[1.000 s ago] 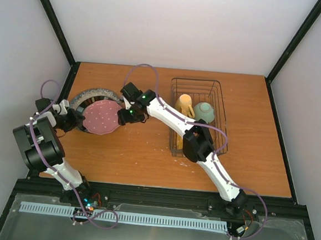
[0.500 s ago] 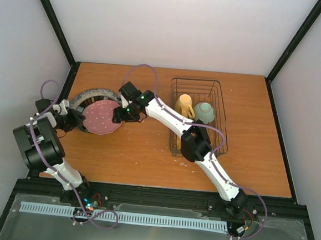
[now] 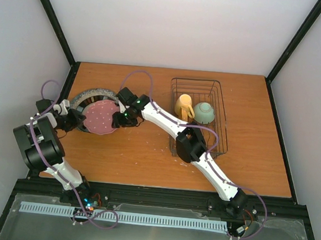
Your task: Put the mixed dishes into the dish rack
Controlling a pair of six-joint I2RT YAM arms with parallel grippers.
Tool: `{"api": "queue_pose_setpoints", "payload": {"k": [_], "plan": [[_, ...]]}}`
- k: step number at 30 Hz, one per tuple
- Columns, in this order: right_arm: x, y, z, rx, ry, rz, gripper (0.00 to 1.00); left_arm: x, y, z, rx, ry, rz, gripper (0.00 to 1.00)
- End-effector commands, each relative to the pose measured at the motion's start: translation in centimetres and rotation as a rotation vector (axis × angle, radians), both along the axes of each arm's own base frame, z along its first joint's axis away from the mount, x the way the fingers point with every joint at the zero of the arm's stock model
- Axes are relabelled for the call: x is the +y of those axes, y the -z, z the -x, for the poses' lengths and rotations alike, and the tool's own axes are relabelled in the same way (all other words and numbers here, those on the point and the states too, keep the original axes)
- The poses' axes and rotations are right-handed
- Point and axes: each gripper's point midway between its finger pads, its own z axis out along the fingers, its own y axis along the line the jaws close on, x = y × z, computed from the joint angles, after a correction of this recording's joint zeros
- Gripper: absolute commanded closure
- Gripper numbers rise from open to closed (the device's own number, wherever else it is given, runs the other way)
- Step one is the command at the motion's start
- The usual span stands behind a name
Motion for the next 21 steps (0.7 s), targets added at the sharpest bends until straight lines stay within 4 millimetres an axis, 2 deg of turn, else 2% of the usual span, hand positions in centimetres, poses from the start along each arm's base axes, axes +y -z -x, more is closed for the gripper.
{"api": "queue_pose_setpoints", "payload": {"k": [1,8,15,21], "plan": [[0.9,0.3,0.2,0.003,-0.004,-0.024,0.47,-1.1,-1.3,-0.9,-0.084,0.051,0.045,0.99],[2.7,-1.4,-0.5,-0.034,0.017,-0.116,0.61,-1.3,-1.0,-0.8,-0.082,0.059,0.054,0.99],[3.7,-2.8,-0.7,-0.053,0.015,-0.174,0.96,-1.4,-1.2,-0.8,-0.088,0.065,0.055,0.99],[3.7,-3.8,-0.6,-0.071,0.002,-0.19,0.97,-1.3,-1.3,-0.8,-0.089,0.061,0.044,0.99]]}}
